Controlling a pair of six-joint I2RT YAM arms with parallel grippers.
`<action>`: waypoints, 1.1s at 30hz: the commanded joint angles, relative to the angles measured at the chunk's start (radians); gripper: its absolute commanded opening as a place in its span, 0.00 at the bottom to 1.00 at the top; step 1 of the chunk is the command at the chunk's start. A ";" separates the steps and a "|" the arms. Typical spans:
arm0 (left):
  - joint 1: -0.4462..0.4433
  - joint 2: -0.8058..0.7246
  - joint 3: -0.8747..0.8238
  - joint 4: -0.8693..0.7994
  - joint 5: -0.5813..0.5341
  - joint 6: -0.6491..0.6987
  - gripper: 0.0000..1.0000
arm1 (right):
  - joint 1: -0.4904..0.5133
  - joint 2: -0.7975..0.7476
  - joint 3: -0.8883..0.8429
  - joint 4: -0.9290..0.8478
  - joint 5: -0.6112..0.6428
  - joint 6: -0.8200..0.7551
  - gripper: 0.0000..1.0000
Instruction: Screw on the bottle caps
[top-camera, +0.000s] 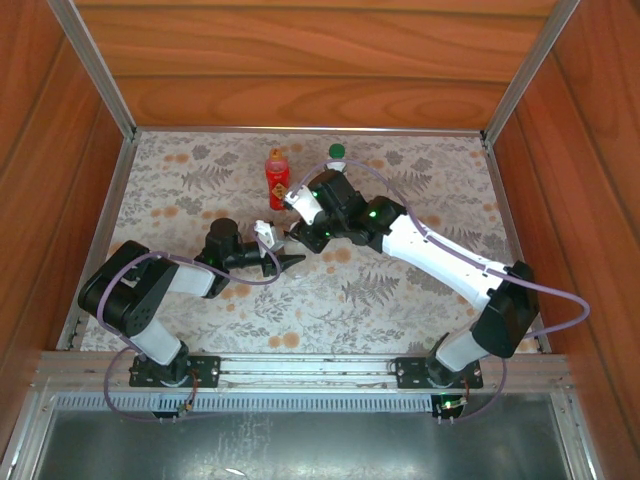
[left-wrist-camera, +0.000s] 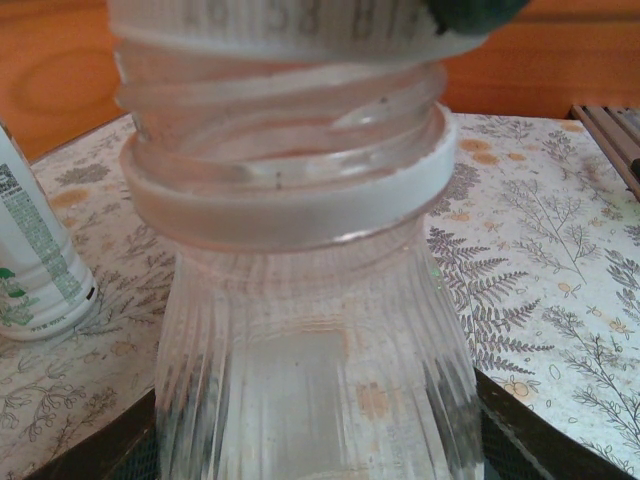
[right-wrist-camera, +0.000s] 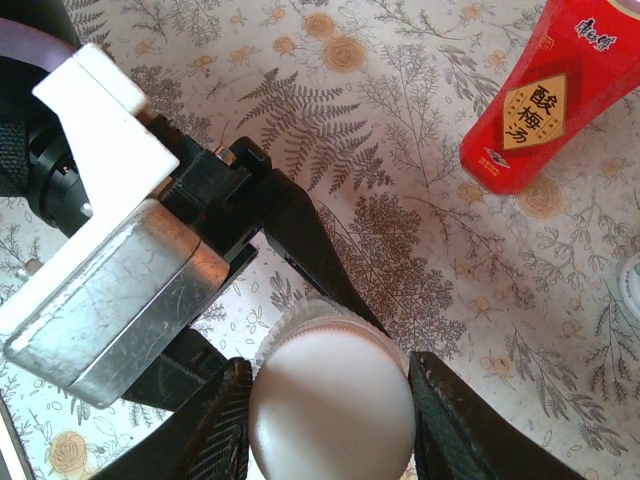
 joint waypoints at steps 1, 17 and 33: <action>-0.012 0.029 -0.007 -0.084 0.052 -0.027 0.50 | -0.005 0.026 0.025 -0.019 -0.017 0.006 0.43; -0.012 0.029 -0.009 -0.085 0.055 -0.027 0.50 | -0.005 0.015 0.029 -0.012 -0.001 0.012 0.53; -0.012 0.030 -0.009 -0.085 0.057 -0.025 0.50 | -0.035 -0.034 0.004 0.073 -0.069 0.130 0.73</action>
